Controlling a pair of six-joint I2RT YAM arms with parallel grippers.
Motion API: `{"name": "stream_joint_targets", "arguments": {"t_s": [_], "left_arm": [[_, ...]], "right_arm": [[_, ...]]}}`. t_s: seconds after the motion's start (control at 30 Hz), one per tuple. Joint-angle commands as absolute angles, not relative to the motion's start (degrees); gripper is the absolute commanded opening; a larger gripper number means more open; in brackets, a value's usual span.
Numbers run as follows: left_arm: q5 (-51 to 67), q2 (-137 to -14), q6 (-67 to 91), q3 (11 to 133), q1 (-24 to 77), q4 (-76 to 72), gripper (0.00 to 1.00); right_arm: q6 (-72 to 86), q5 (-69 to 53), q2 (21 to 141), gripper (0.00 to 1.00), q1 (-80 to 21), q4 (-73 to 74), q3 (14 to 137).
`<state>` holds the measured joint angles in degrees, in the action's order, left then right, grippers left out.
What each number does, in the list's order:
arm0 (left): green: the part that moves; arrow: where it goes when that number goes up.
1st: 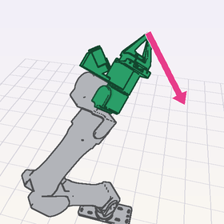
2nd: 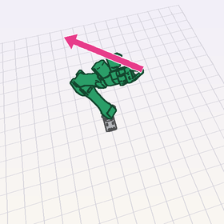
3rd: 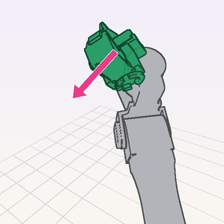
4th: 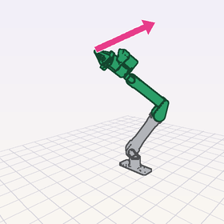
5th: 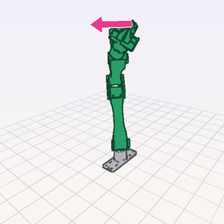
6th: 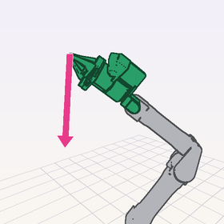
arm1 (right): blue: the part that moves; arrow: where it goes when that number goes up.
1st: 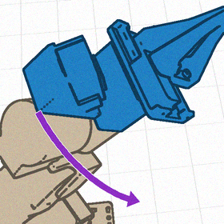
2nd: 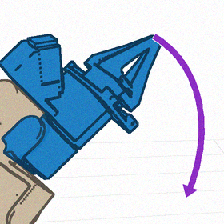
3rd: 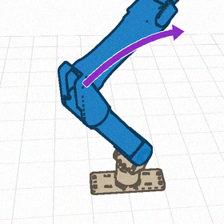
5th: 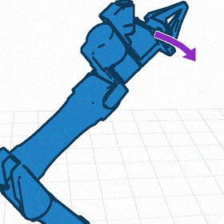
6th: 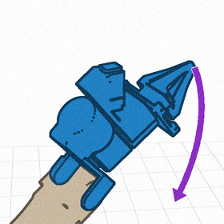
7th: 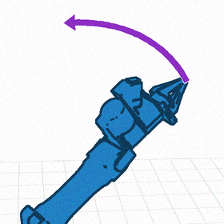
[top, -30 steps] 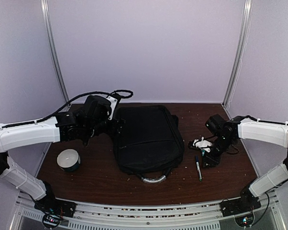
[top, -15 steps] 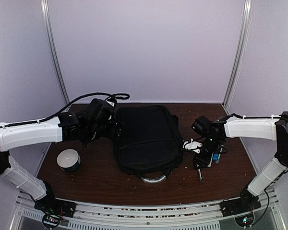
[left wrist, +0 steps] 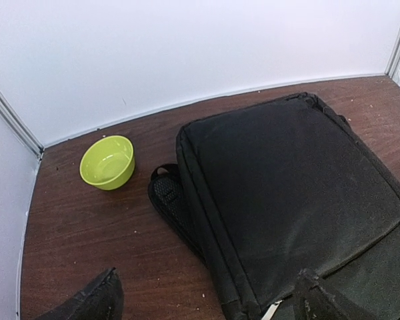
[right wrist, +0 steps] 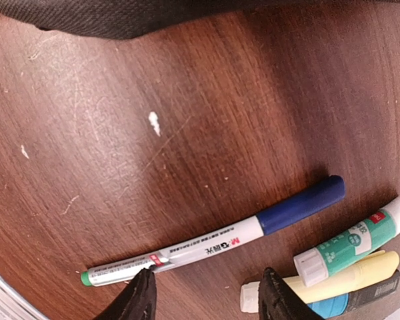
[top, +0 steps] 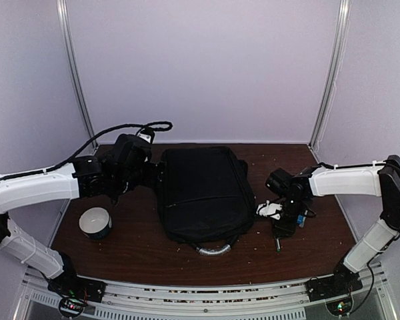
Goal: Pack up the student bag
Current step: Pick up the pen from the center of the board.
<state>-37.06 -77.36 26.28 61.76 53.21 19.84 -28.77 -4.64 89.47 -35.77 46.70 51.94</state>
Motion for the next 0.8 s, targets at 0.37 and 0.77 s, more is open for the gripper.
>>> {"name": "stream_joint_targets", "arguments": {"t_s": [0.37,0.77], "left_arm": [[-36.08,-80.71,18.45,67.53,53.44,16.52,0.91],[-36.67,-86.97,13.37,70.56,53.35,13.47,0.93]], "right_arm": [[-24.55,-12.79,89.3,0.57,-36.12,49.62,53.57],[-24.48,-9.11,94.47,0.55,-36.1,47.75,54.1]]}}
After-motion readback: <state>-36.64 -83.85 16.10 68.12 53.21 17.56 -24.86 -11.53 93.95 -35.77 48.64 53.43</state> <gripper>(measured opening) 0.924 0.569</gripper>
